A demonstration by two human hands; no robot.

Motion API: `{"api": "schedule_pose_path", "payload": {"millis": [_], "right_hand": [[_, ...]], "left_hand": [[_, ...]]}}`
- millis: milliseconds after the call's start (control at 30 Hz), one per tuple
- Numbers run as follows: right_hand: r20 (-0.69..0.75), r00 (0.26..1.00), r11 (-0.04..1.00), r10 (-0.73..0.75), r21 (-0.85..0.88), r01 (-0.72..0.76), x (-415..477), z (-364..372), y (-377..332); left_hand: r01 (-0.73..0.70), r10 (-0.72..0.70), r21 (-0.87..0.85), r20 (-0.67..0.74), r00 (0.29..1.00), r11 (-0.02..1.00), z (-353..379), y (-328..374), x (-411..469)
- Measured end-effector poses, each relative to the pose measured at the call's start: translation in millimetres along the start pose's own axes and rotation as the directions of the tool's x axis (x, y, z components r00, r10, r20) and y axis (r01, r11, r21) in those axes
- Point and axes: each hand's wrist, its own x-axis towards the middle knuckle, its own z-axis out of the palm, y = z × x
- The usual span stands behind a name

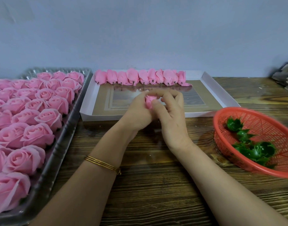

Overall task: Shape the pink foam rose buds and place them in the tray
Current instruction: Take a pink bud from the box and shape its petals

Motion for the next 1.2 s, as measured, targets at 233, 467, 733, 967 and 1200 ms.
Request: {"api": "schedule_pose_path", "payload": {"millis": [233,467,733,967,1200], "right_hand": [[-0.038,0.998,0.999,0.04,-0.002,-0.04,0.9,-0.8,4.0],[-0.08,0.997,0.994,0.012,0.108,-0.003,-0.1,1.8,8.4],[-0.154,0.981,0.985,0.114,0.147,-0.092,1.0,8.3,15.1],[-0.02,0.992,0.988,0.124,0.092,-0.122,4.3,10.9,19.7],[-0.008,0.994,0.984,0.113,0.143,-0.111,5.5,8.7,16.3]], "left_hand": [[0.02,-0.015,0.046,-0.096,0.995,0.999,-1.7,-3.1,1.4],[0.001,-0.008,-0.04,-0.154,0.988,0.999,2.1,-0.1,0.5],[-0.075,0.065,-0.017,-0.339,0.938,0.997,-1.0,3.3,3.0],[-0.082,0.042,-0.1,-0.351,0.935,0.992,3.3,4.5,1.5],[-0.095,0.056,-0.117,-0.303,0.951,0.989,1.9,1.6,2.3]]}}
